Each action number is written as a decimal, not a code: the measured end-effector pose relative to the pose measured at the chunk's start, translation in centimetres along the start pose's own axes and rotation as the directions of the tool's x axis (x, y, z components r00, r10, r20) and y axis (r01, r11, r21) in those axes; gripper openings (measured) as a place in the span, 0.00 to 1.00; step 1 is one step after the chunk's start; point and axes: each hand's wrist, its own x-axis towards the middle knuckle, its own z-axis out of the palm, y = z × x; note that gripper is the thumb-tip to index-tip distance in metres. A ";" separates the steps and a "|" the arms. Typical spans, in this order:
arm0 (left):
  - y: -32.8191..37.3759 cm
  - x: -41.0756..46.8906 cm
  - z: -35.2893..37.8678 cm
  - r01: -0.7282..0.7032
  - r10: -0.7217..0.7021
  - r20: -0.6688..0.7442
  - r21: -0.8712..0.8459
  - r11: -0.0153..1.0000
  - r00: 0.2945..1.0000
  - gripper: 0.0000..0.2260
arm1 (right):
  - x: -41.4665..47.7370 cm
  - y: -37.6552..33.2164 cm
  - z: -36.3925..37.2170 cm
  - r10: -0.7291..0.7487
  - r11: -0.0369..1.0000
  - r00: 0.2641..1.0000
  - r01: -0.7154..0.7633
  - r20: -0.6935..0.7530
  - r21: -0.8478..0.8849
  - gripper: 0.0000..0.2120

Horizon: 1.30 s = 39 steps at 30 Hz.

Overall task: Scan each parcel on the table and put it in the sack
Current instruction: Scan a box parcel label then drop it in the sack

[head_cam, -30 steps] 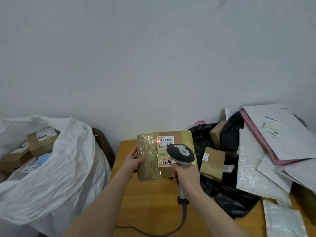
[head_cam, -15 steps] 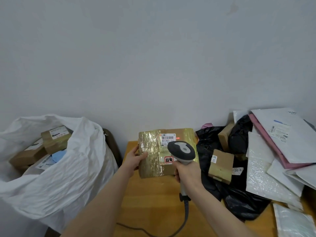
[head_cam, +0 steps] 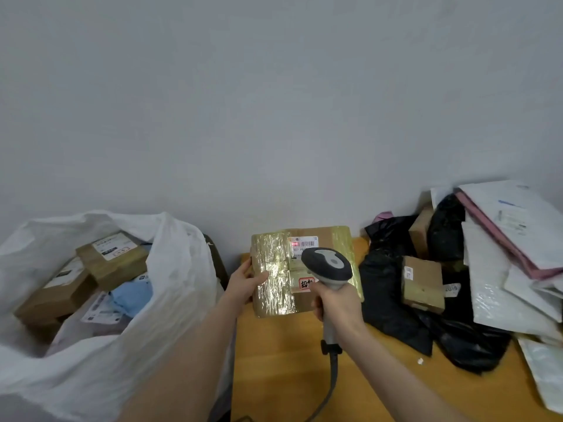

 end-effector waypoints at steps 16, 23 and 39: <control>-1.6 -1.0 -1.7 0.023 -0.020 0.113 -0.022 1.000 0.993 0.33 | -4.0 1.5 1.9 0.026 1.000 0.982 -0.028 -0.186 -0.005 0.13; -2.4 -3.9 -1.6 0.023 -0.023 0.078 0.004 1.000 0.997 0.33 | -6.4 2.2 0.5 0.018 1.000 0.989 -0.020 -0.147 -0.007 0.16; 7.1 -13.2 -12.2 -0.118 0.100 -0.283 -0.046 0.992 0.954 0.26 | -7.5 -5.0 6.5 -0.201 0.978 0.971 0.193 0.127 0.074 0.05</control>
